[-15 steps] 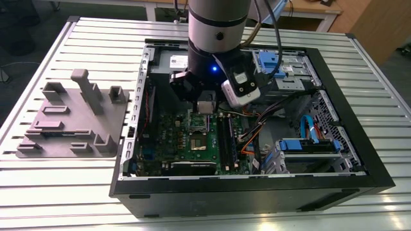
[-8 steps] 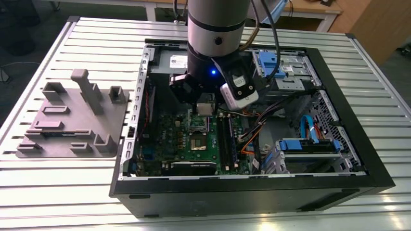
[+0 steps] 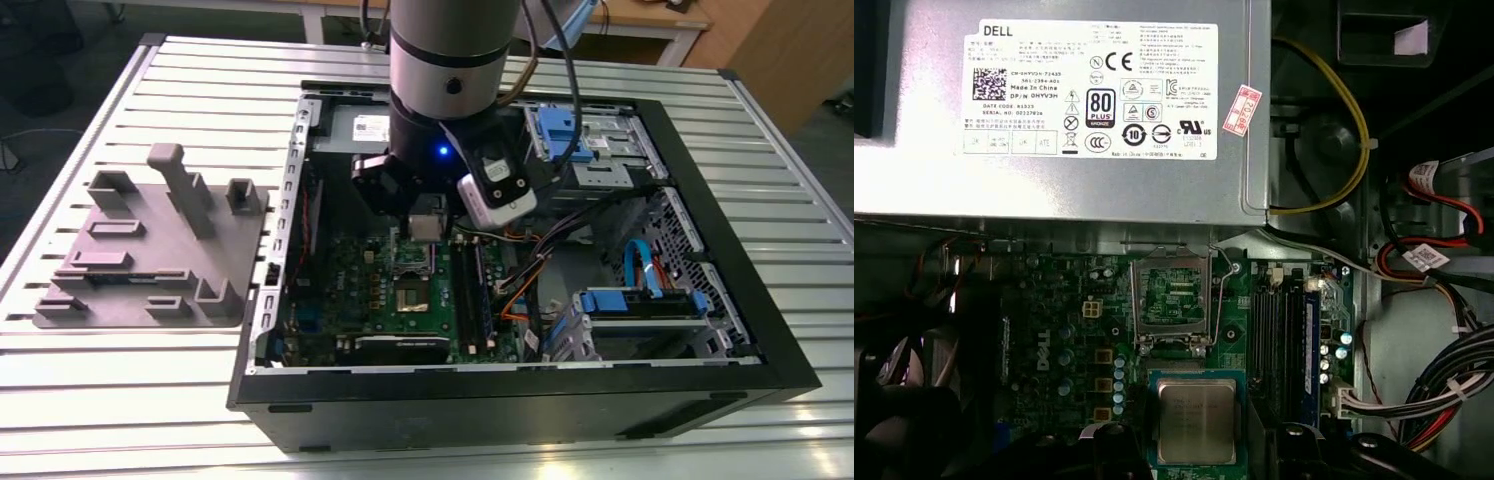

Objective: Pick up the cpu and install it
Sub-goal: 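Place the cpu into insertion slot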

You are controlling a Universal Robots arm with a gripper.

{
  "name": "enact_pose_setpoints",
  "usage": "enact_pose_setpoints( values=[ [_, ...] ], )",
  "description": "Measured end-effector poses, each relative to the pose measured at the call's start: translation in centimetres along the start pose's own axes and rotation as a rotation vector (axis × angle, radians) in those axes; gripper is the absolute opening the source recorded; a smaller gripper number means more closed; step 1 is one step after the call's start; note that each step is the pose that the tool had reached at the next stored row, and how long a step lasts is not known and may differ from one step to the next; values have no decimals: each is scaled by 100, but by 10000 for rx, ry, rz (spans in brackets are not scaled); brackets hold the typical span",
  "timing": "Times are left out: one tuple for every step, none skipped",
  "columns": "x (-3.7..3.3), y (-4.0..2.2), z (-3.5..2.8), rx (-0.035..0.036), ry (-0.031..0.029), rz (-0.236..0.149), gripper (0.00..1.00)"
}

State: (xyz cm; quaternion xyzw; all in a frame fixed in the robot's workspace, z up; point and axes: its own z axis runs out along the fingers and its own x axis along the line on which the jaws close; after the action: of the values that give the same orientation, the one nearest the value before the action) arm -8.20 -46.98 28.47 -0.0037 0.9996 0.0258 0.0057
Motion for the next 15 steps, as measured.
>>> enact_pose_setpoints(
  values=[
    [0, 0, 5, 2, 1, 0, 47],
    [0, -1, 11, 2, 1, 0, 47],
    [0, -1, 20, 1, 0, 0, 47],
    [0, -2, 30, 2, 1, 0, 47],
    [0, -2, 41, 3, 1, 0, 47],
    [1, -3, 50, 3, 1, 0, 47],
    [1, -3, 58, 2, 1, 0, 47],
    [1, -4, 66, 2, 1, 0, 47],
    [1, -4, 73, 2, 1, 0, 47],
    [1, -4, 79, 2, 1, 0, 47],
    [1, -5, 84, 3, 1, 0, 47],
    [1, -5, 85, 5, 2, 0, 47],
    [1, -5, 86, 4, 2, 0, 47],
    [1, -5, 86, 3, 2, 0, 47],
    [1, -5, 87, 1, 2, 0, 47]
  ],
)
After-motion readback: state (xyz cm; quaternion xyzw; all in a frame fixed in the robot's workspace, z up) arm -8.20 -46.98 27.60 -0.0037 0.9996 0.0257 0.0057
